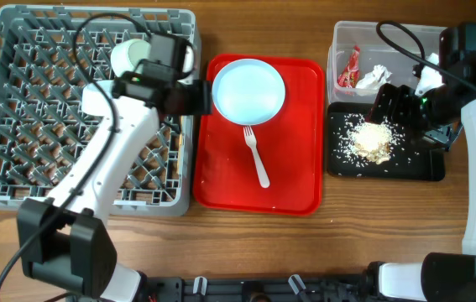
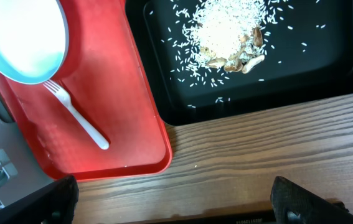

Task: Sort waste into correct bins and load items into the dishwasher rack
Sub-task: 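Lower the left gripper to the white fork and grasp it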

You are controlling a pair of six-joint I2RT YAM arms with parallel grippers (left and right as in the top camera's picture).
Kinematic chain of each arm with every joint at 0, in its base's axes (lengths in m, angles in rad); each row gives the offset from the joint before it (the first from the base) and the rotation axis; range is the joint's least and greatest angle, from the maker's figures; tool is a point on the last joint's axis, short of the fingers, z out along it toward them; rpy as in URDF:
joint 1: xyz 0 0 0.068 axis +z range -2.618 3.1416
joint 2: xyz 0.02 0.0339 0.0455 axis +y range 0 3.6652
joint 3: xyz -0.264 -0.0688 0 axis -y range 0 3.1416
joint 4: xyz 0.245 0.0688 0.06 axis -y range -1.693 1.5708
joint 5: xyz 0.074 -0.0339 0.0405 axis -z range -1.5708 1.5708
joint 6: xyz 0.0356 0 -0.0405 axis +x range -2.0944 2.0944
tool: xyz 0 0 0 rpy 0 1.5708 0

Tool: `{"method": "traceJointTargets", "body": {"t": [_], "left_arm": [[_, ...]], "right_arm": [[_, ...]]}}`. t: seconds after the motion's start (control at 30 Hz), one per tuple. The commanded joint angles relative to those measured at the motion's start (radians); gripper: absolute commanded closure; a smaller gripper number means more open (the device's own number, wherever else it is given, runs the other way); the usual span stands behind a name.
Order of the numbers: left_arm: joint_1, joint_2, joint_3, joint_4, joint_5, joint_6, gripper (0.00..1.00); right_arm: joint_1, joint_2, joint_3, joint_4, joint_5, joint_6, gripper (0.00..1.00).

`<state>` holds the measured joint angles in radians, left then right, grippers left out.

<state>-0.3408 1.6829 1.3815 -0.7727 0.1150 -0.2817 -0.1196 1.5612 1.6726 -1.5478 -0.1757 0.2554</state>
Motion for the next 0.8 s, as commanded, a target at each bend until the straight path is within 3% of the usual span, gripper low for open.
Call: {"method": "traceJointTargets", "body": {"t": [0.0, 0.1, 0.33, 0.6, 0.77], "left_arm": [[-0.13, 0.026, 0.012, 0.026, 0.01, -0.223, 0.34], [-0.216, 0.086, 0.012, 0.031, -0.086, -0.332, 0.34], [-0.323, 0.243, 0.012, 0.063, -0.169, -0.428, 0.35], [-0.354, 0.381, 0.012, 0.093, -0.169, -0.438, 0.37], [-0.356, 0.392, 0.011, 0.08, -0.169, -0.437, 0.48]], "right_arm": [[-0.002, -0.014, 0.021, 0.002, -0.005, -0.017, 0.0], [-0.002, -0.014, 0.021, 0.002, -0.006, -0.017, 0.0], [-0.002, -0.014, 0.021, 0.002, -0.005, -0.017, 0.0], [-0.002, -0.014, 0.021, 0.006, -0.005, -0.019, 0.0], [-0.002, -0.014, 0.021, 0.006, -0.005, -0.019, 0.0]]}}
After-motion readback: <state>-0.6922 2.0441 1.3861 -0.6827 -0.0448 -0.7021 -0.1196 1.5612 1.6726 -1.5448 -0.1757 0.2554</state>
